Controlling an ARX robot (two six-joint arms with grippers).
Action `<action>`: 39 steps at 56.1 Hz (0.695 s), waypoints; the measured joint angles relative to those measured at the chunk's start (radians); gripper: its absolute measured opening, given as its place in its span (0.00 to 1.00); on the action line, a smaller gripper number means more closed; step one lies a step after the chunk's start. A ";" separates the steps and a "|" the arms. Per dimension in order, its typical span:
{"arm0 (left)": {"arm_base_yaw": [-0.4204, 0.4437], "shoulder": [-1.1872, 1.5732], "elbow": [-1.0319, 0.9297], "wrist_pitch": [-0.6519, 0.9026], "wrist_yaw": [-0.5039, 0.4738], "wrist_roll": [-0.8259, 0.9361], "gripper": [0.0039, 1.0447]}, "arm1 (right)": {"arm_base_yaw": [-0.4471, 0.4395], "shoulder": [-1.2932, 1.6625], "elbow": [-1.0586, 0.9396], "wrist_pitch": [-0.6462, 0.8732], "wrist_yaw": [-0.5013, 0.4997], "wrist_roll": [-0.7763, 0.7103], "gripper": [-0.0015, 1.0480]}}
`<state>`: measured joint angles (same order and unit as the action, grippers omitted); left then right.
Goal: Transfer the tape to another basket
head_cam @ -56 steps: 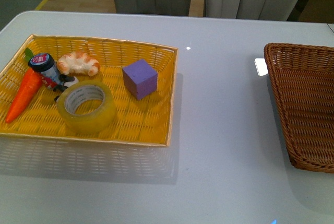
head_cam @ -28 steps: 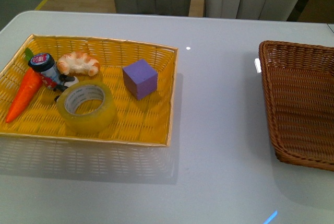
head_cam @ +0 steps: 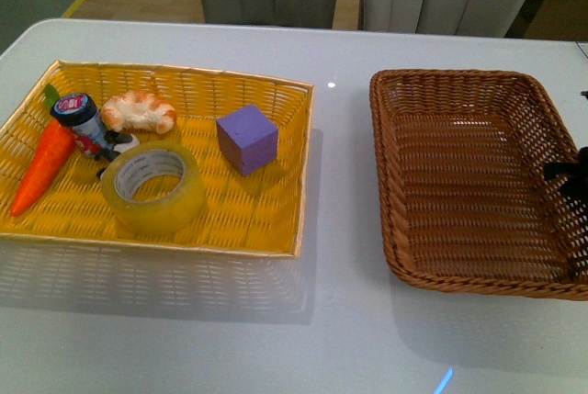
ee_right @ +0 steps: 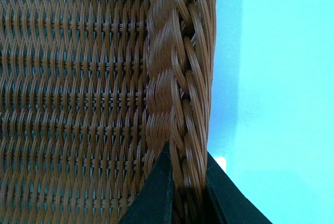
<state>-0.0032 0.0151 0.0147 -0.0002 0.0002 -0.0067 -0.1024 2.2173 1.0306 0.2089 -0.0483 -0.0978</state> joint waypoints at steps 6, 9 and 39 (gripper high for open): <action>0.000 0.000 0.000 0.000 0.000 0.000 0.92 | 0.018 -0.001 -0.019 0.005 0.002 0.004 0.05; 0.000 0.000 0.000 0.000 0.000 0.000 0.92 | 0.020 -0.003 -0.025 0.005 0.002 0.006 0.05; 0.000 0.000 0.000 0.000 0.000 0.000 0.92 | -0.019 -0.327 -0.198 0.116 -0.027 0.059 0.83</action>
<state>-0.0032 0.0151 0.0147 -0.0002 0.0002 -0.0067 -0.1211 1.8904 0.8322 0.3248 -0.0757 -0.0387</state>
